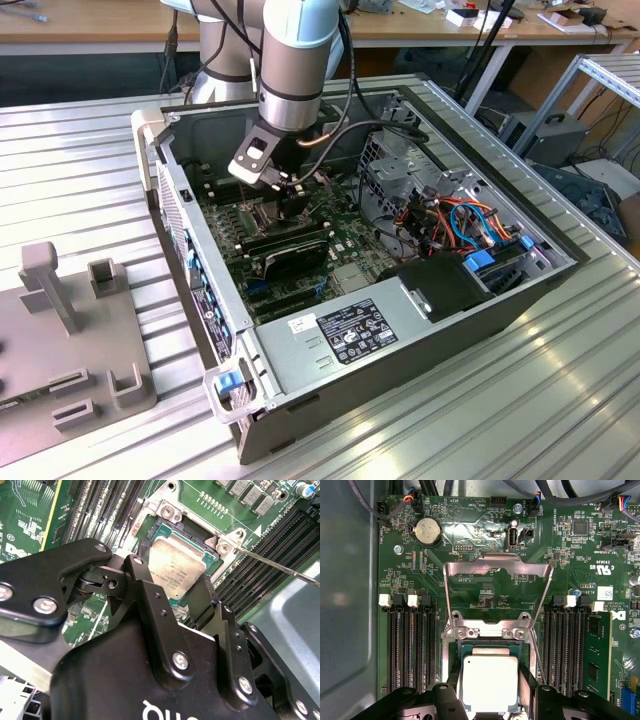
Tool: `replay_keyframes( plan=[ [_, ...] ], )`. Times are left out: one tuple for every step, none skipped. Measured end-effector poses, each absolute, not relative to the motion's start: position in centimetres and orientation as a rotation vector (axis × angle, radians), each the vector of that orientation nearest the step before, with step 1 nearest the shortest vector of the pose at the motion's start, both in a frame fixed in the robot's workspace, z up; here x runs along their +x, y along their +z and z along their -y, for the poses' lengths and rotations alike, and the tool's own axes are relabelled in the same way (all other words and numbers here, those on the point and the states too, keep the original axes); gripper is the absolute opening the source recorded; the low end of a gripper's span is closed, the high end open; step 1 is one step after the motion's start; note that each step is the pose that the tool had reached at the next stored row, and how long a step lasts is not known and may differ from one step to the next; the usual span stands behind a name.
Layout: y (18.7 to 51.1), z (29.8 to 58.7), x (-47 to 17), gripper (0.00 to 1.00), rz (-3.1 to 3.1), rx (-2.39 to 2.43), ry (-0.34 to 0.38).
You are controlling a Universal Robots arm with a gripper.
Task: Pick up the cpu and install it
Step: 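Place the cpu into insertion slot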
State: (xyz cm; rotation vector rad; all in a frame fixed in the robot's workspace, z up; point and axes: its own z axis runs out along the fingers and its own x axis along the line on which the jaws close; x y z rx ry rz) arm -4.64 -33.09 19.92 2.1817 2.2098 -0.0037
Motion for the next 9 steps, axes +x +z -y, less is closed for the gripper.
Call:
replay_keyframes(
  plan=[
    [19.91, 33.09, -4.64, 0.55, -2.210, 2.182, -0.004],
    [19.89, 33.09, -4.64, 0.55, -2.210, 2.182, -0.004],
    [19.88, 33.09, -4.64, 0.55, -2.210, 2.182, -0.004],
    [19.86, 33.09, -4.64, 0.55, -2.210, 2.182, -0.004],
    [19.86, 33.09, -4.64, 0.55, -2.210, 2.182, -0.004],
    [19.83, 33.09, -4.64, 0.55, -2.210, 2.182, -0.004],
    [19.81, 33.09, -4.64, 0.55, -2.210, 2.182, -0.004],
    [19.78, 33.09, -4.64, 0.55, -2.210, 2.182, -0.004],
    [19.77, 33.09, -4.64, 0.55, -2.210, 2.182, -0.004]
  ],
)
